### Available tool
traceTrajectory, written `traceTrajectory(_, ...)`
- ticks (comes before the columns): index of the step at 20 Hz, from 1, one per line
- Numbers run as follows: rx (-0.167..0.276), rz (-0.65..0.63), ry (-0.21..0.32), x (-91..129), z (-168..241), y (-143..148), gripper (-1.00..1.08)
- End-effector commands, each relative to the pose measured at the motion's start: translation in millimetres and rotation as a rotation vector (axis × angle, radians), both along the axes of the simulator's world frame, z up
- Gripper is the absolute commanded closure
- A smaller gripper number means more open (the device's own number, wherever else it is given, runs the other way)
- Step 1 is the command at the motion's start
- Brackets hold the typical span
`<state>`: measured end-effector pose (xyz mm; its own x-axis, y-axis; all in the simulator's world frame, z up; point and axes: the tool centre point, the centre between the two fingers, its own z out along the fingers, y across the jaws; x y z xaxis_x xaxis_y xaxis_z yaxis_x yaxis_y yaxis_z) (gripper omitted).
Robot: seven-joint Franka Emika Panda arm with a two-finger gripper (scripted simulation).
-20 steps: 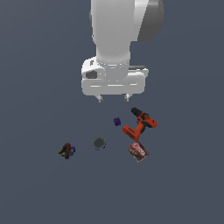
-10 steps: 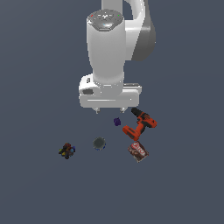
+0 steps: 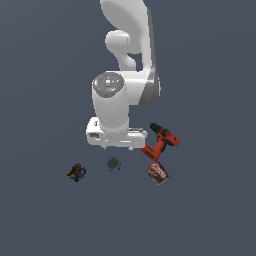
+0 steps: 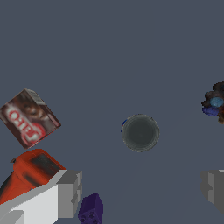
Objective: Pick up a designated object from a clutter of objects.
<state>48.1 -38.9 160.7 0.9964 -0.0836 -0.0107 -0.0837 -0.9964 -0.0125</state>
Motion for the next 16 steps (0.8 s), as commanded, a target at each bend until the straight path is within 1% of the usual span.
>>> traceTrajectory(1, -0.003, -0.020, -0.003, 3.5, -26.1, -8.3, -0.92)
traceTrajectory(5, -0.008, -0.045, -0.006, 5.3, -58.7, -18.6, -0.92)
traceTrajectory(9, -0.011, -0.062, -0.008, 5.3, -81.4, -25.8, -0.92)
traceTrajectory(16, -0.014, -0.073, -0.009, 4.6, -96.9, -30.5, -0.92)
